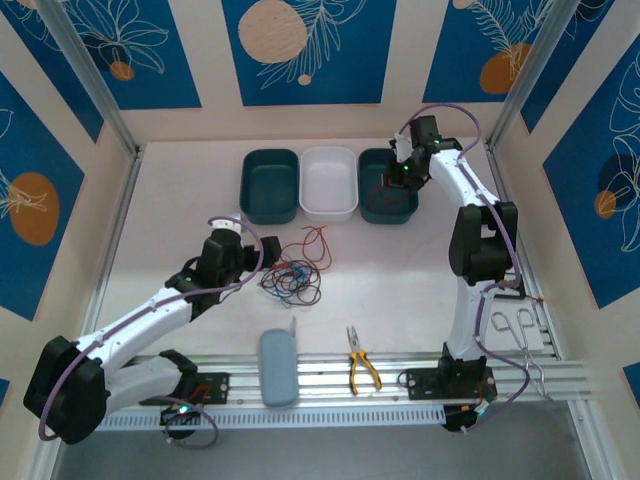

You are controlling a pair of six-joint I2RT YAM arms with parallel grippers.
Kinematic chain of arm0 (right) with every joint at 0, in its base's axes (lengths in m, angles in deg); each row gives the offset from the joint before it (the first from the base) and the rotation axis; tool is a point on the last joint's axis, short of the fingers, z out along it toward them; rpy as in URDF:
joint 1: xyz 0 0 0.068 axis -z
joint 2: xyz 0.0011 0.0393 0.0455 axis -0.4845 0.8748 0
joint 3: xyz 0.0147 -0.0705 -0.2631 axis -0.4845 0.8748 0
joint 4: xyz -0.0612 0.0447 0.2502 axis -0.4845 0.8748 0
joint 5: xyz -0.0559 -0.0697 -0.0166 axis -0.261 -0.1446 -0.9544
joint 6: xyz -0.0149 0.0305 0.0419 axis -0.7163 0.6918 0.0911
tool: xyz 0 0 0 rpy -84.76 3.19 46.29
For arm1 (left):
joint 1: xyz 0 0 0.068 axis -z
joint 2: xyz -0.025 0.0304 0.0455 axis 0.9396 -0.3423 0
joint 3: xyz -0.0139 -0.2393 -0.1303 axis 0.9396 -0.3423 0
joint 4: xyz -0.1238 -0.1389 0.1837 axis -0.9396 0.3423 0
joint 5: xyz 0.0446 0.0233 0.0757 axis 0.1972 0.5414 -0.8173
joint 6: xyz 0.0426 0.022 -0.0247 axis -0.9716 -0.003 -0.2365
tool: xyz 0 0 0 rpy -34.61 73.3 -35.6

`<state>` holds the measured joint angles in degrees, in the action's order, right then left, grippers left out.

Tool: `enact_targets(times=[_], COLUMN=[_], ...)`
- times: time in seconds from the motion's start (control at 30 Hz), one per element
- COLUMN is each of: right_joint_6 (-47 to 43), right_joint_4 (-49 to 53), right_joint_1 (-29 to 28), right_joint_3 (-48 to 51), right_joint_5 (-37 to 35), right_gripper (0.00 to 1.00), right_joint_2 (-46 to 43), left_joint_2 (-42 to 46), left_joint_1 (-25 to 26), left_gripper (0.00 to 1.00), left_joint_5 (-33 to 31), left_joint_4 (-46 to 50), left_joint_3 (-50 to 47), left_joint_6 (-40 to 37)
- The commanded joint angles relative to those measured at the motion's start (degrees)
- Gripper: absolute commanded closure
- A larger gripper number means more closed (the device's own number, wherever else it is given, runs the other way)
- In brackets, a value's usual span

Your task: Untangle the cables

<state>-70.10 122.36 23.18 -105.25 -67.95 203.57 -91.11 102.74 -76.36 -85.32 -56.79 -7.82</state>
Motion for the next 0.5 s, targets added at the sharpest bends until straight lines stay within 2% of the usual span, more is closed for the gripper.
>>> enact_targets(times=[0.0, 0.33, 0.47], right_joint_6=[3.24, 5.84, 5.55], right_joint_4=[0.57, 2.66, 4.41], right_joint_1=[1.27, 0.76, -0.71], right_joint_3=[0.25, -5.54, -9.66], right_joint_5=[-1.78, -1.77, -4.41], right_gripper=[1.0, 1.0, 1.0], right_joint_2=[-0.24, 6.79, 10.11], left_joint_2=[1.07, 1.41, 1.49], left_joint_1=[-0.08, -0.13, -0.09], left_gripper=[0.0, 0.0, 0.0], left_joint_5=[0.31, 0.48, 0.28], left_joint_4=[0.81, 1.78, 1.96], left_joint_3=[-0.54, -0.4, -0.45], left_joint_6=[0.31, 0.94, 0.84])
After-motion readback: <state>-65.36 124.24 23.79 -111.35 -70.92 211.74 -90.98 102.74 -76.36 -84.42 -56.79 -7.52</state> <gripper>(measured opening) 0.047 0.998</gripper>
